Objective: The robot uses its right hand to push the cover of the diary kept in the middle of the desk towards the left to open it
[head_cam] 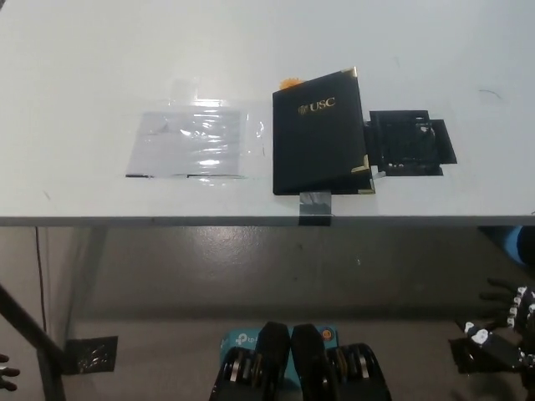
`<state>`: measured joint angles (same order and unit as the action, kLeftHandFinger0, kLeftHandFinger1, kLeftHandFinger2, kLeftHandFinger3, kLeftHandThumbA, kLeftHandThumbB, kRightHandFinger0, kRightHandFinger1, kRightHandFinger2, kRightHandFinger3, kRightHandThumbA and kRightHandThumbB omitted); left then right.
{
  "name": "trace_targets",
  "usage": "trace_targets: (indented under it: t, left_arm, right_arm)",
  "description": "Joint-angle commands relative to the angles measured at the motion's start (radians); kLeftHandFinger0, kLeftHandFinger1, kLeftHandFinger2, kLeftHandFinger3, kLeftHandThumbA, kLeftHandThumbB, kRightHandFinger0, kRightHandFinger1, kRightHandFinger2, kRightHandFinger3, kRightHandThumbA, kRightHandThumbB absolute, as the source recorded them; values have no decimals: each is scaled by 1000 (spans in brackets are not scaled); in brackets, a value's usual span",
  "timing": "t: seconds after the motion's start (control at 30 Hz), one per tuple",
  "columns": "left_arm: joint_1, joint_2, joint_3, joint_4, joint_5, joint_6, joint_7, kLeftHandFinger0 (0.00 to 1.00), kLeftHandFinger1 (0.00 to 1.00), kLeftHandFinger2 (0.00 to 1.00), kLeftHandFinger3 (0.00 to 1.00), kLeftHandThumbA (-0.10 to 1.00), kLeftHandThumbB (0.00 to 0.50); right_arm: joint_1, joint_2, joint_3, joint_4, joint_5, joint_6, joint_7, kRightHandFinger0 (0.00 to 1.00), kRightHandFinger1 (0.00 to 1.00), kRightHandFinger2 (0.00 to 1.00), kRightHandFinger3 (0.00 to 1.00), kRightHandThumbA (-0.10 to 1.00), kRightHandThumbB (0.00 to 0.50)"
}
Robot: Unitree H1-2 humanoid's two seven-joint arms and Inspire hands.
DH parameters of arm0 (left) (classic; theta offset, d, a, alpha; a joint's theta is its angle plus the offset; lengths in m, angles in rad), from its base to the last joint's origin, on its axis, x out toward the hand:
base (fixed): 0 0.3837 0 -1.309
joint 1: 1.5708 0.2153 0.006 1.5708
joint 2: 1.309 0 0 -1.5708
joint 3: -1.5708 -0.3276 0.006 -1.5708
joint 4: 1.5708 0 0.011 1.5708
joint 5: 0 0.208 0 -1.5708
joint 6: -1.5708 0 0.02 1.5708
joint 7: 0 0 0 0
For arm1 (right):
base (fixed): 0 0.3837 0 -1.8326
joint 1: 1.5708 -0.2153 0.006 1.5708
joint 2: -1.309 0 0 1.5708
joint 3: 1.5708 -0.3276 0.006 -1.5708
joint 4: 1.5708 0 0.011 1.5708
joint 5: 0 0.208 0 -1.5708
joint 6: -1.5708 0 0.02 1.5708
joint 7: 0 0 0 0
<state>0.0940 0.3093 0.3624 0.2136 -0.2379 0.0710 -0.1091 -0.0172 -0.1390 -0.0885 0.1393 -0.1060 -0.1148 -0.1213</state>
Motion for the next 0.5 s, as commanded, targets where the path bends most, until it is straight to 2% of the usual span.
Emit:
trace_targets:
  t: [0.0,0.03,0.1,0.17,0.23,0.33,0.47]
  left_arm:
    - [8,8,-1,-11,-15,-12,-11,392,421,195,317,526,500]
    - [6,8,-1,-6,-18,-14,-13,391,420,192,309,519,500]
    - [6,1,0,0,-29,-15,-18,384,422,193,307,505,500]
    - [10,0,-1,-18,-26,3,-10,377,421,199,310,499,500]
    - [10,0,-1,-15,-28,-2,-12,373,419,200,316,497,500]
    - [11,9,-11,-5,-19,-22,-23,428,446,215,328,519,500]
    - [17,3,-11,-3,-25,-13,-16,435,444,215,322,501,500]
  right_arm:
    - [-54,-29,37,-118,-59,-33,28,266,399,510,673,1000,114]
    - [-70,-33,50,-153,-38,-26,52,268,399,507,684,1000,97]
    - [-96,-44,70,-196,-41,-8,71,256,393,494,675,1000,111]
    - [-151,-58,103,-253,-57,4,99,271,390,482,666,1000,82]
    - [-172,-63,114,-275,-64,37,103,275,386,466,664,1000,84]
    - [-249,-56,123,-329,-49,102,120,271,359,428,636,1000,164]
    - [-307,-53,121,-368,-14,119,138,199,322,388,605,1000,147]
